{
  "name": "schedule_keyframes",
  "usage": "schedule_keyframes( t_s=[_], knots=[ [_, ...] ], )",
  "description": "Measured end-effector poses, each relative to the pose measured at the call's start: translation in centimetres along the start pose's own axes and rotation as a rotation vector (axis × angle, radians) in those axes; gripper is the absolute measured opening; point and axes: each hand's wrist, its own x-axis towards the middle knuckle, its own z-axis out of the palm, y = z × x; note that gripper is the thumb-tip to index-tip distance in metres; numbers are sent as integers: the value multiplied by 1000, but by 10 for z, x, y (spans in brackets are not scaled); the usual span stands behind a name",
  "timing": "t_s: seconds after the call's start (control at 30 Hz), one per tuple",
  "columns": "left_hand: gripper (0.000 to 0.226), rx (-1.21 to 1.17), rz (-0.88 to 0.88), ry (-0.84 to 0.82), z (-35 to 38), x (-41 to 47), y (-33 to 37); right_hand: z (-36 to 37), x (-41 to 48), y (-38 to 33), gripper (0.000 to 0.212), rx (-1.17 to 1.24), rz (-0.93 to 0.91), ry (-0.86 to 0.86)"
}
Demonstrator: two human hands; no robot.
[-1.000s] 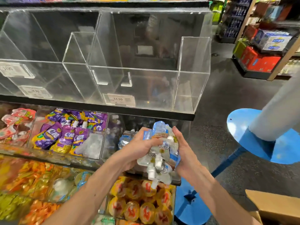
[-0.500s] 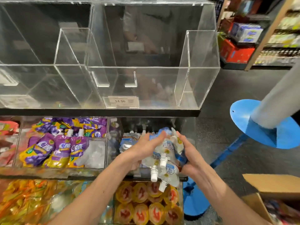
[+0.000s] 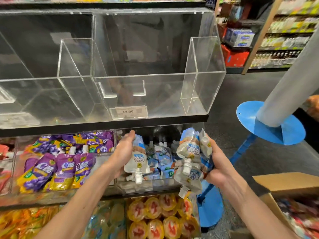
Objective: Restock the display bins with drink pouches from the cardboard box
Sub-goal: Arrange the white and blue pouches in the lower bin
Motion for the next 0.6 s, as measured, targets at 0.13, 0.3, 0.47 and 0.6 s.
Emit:
schedule_keyframes(
  t_s=[0.13,0.3,0.47,0.6],
  knots=[
    [24,178,184,-45,5,-9,9,-1,-11,-10,50,24,-47,-15],
    [28,428,394,-183,25,-5,5,-8,-20,-21,49,56,-114,-65],
    [55,754,627,-266,57,27,-9,-12,-29,-29,46,103,-98,-113],
    [55,1141,884,-253,80,56,-23,-20,-30,-31,79,148,-89,-142]
  ],
)
